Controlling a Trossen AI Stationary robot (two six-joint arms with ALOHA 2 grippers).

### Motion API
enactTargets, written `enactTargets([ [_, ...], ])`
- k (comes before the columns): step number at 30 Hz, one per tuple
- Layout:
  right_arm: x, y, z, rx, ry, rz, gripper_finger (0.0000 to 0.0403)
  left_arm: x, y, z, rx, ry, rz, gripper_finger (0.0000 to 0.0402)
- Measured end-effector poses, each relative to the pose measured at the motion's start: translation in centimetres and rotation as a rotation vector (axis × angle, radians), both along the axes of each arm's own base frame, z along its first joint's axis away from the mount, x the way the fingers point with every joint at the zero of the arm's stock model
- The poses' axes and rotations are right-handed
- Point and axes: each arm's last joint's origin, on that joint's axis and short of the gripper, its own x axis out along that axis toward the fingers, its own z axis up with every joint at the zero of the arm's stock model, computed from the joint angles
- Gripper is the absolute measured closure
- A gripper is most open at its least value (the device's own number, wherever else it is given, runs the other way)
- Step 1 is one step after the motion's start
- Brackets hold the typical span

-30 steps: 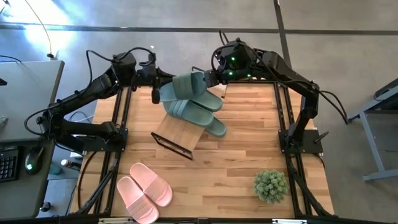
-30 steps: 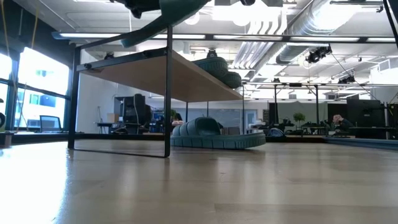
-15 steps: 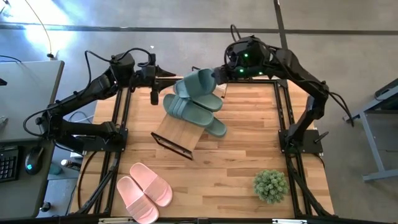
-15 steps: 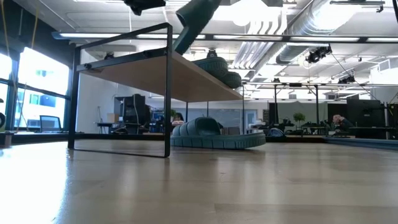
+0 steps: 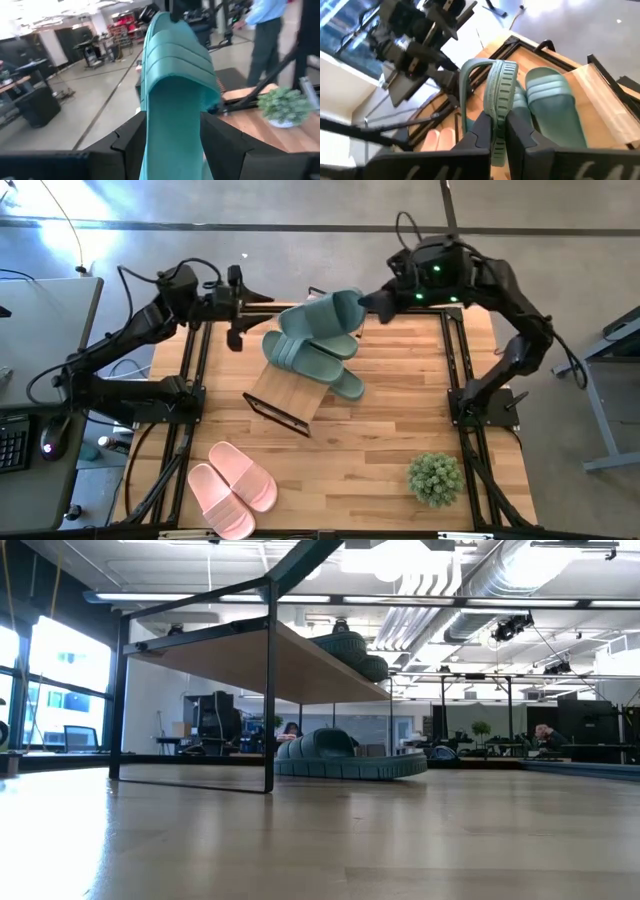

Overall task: Pick and place slides into the shelf
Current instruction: Put the green slide under the shelf

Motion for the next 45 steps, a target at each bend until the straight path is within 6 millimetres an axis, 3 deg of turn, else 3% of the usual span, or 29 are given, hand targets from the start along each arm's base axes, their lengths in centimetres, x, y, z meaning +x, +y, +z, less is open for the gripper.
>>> enactTargets([
  [11, -4.5, 2.9, 1.1, -0.183, 0.043, 0.268, 0.0403, 0.4, -1.1, -0.4, -0.236, 0.005, -0.506, 0.0234],
  [17, -5.3, 4.0, 0.9, -0.187, 0.088, 0.333, 0.0403, 1.8, -0.9, -2.0, -0.386, 0.098, -0.509, 0.0234],
  [28, -5.6, 6.8, 0.3, -0.113, 0.139, 0.461, 0.0403, 6.1, -3.3, -3.7, -0.361, 0.178, -0.481, 0.0234],
  [36, -3.5, 8.6, -1.2, -0.056, 0.252, 0.527, 0.0403, 7.5, -4.7, -3.0, -0.271, 0.106, -0.422, 0.0234],
  [45, 1.9, 10.0, -4.6, -0.075, 0.406, 0.580, 0.0403, 7.9, -5.9, -2.2, -0.212, 0.140, -0.350, 0.0234],
])
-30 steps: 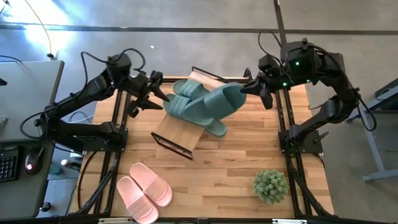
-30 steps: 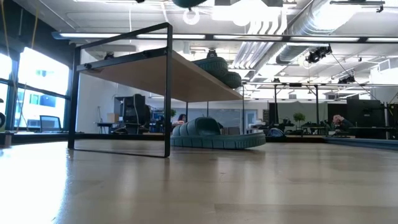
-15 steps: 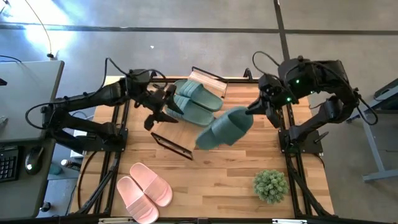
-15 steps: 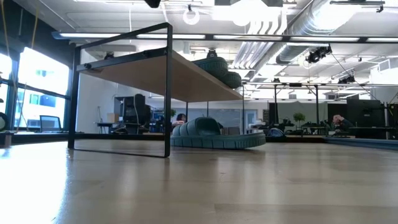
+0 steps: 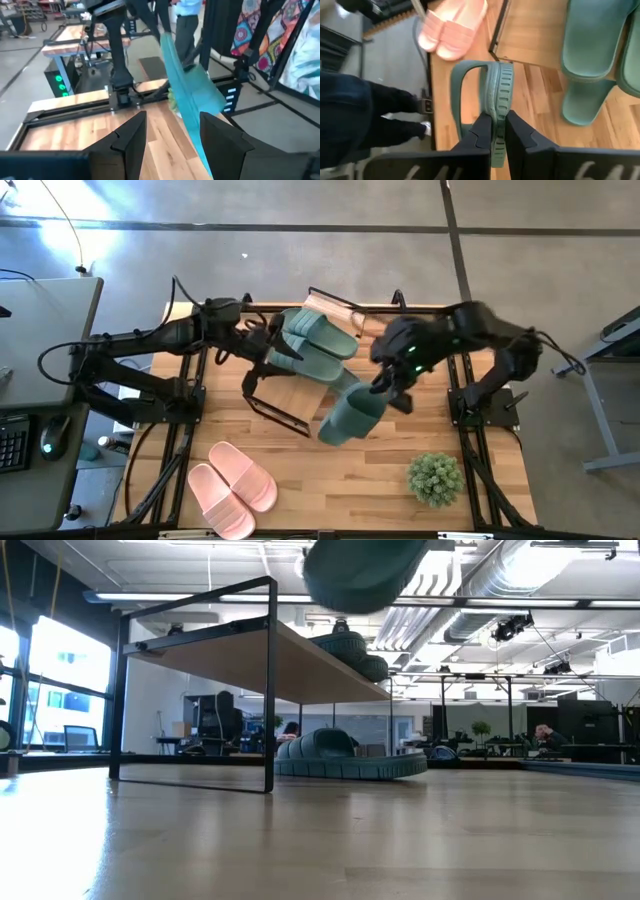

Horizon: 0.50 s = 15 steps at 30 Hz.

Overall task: Pick and place slides into the shelf
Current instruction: Put the green slide under the shelf

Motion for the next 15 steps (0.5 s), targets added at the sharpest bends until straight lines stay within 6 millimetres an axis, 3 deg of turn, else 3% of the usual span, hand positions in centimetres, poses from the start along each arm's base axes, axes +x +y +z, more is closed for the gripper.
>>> enactTargets([
  [4, 2.1, 0.2, -1.5, -0.036, 0.052, -0.018, 0.0403, 0.4, -1.0, 0.4, -0.001, 0.020, -0.029, 0.0234],
  [10, 4.3, 0.4, -3.2, -0.053, 0.102, -0.041, 0.0403, 2.3, -3.1, -1.1, -0.025, 0.103, -0.085, 0.0234],
  [15, 4.9, 0.7, -3.7, -0.041, 0.111, -0.054, 0.0403, 4.1, -4.2, -2.5, -0.046, 0.153, -0.071, 0.0234],
])
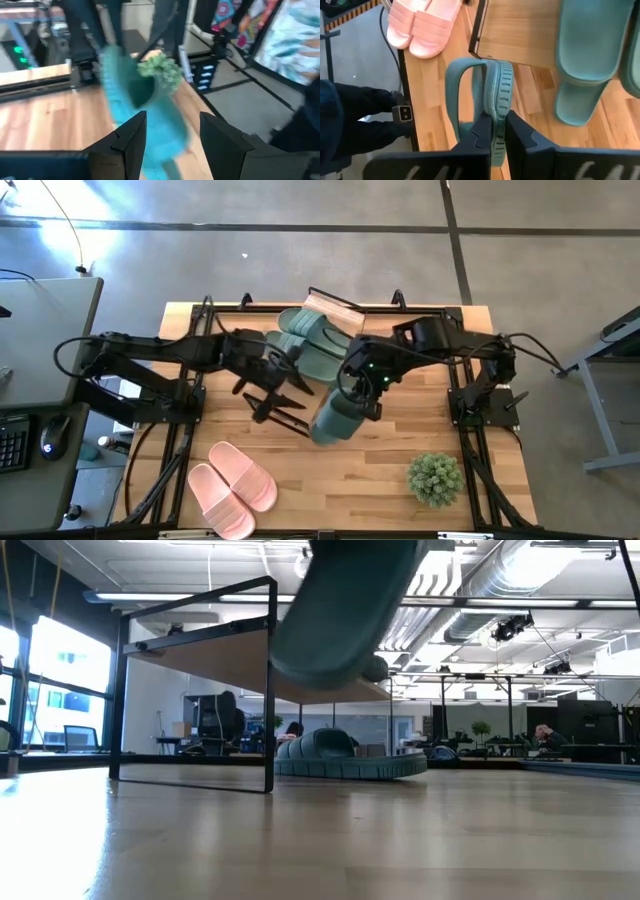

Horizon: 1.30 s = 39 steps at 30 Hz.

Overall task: Pick and place slides into the shelf
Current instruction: Put the green slide under the shelf

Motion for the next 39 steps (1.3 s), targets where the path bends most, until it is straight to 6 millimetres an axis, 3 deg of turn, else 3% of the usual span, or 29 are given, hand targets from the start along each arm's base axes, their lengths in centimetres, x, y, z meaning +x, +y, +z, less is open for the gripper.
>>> enactTargets([
  [14, -0.2, 1.1, 0.0, -0.002, -0.001, -0.002, 0.0403, 4.8, 0.3, -2.1, -0.084, -0.101, 0.026, 0.0234],
  [39, 0.0, 1.2, 0.2, -0.042, -0.046, 0.081, 0.0403, 5.2, 0.7, -2.2, -0.048, -0.119, 0.147, 0.0234],
])
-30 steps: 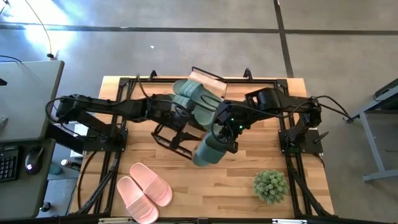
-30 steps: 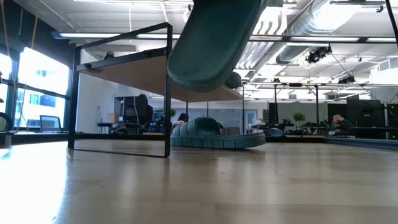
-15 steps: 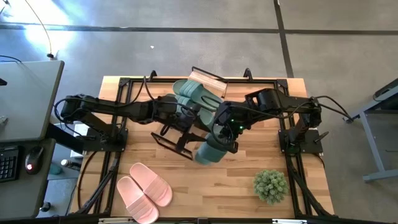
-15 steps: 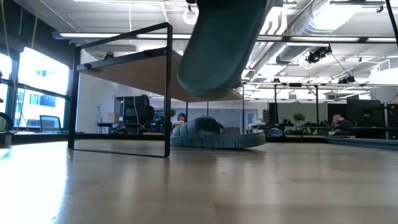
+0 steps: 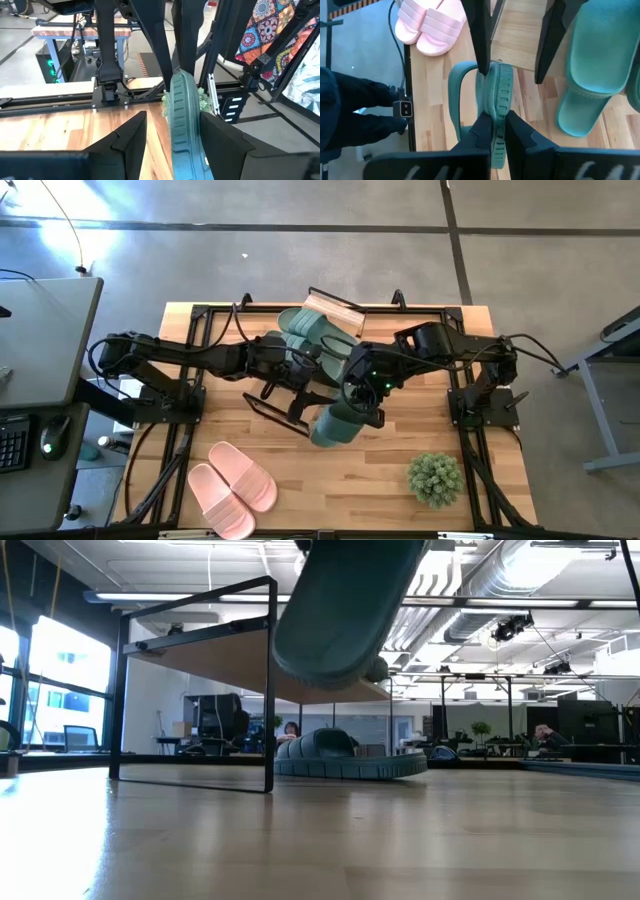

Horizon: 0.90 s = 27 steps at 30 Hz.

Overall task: Pick and place slides into the shelf
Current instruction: Put the green slide under the shelf

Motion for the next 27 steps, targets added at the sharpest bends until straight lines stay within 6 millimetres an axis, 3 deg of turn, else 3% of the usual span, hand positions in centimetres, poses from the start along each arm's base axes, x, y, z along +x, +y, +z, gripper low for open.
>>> enactTargets([
  [18, 0.28, -0.12, 0.21, -0.041, -0.045, 0.019, 0.0403, 0.05, -0.06, 0.32, -0.051, -0.027, -0.017, 0.0235],
  [27, 0.43, -0.11, 0.32, -0.038, -0.064, 0.018, 0.0403, 0.06, -0.46, 0.37, -0.058, -0.030, -0.056, 0.0289],
])
